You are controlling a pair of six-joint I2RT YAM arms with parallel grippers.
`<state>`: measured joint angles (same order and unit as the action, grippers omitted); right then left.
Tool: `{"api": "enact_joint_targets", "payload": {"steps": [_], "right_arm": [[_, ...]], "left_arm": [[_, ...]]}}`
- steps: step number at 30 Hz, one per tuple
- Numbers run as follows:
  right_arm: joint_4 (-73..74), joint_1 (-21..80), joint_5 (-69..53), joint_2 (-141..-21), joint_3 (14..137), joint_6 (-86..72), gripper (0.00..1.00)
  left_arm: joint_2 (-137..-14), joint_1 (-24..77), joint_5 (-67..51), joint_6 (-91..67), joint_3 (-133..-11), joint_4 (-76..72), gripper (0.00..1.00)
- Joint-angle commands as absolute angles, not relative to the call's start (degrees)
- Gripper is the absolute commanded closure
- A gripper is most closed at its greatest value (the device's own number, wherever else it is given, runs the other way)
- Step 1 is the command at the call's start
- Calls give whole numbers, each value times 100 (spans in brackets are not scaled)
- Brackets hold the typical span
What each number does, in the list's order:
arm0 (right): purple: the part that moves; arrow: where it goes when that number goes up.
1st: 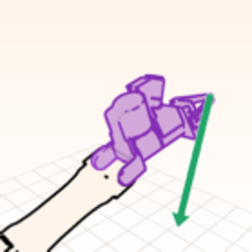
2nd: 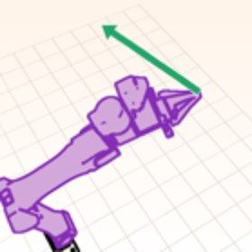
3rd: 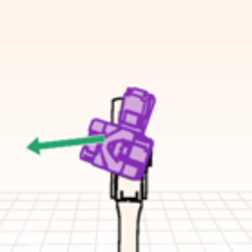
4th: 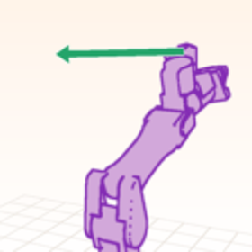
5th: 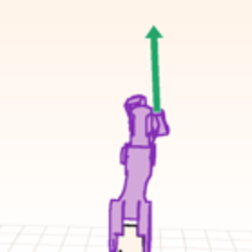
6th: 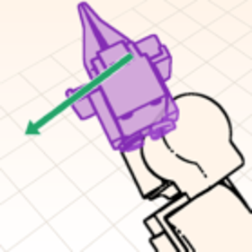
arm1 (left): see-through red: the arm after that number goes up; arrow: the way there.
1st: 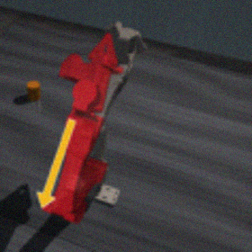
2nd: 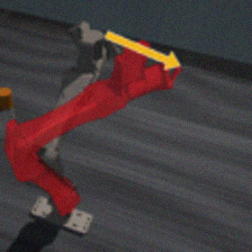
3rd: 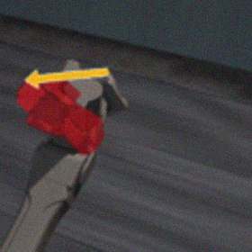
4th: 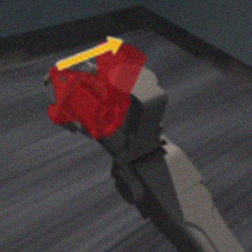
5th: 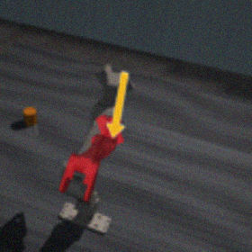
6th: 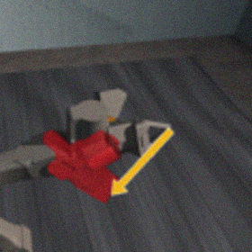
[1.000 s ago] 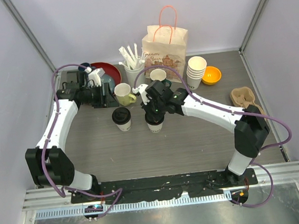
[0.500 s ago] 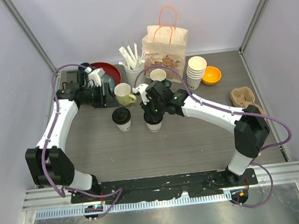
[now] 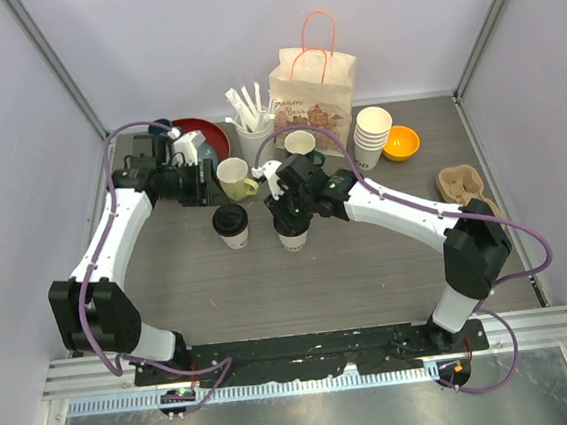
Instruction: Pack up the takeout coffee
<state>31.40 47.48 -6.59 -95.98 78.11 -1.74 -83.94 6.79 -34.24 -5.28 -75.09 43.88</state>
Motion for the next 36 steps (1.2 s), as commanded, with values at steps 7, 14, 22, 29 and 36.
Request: {"api": "enact_joint_targets", "payload": {"steps": [7, 14, 22, 29, 36], "right_arm": [[3217, 4772, -870, -9132, 8191, -229, 64], [3191, 4641, -625, -8693, 8306, -614, 57], [2822, 3815, -895, -8464, 7682, -1283, 52], [2541, 3489, -1195, -8639, 7463, -1336, 51], [2364, 3489, -1283, -8903, 7225, -1292, 46]], "left_arm": [[-8262, 1019, -3349, -422, -7910, 4666, 44], [-8323, 1800, -3340, -702, -8287, 4851, 48], [-8884, 2302, -3410, -1792, -8033, 4448, 56], [-9246, 2443, -3156, -2320, -7937, 3947, 56], [-9474, 2435, -3111, -2645, -7673, 3551, 59]]}}
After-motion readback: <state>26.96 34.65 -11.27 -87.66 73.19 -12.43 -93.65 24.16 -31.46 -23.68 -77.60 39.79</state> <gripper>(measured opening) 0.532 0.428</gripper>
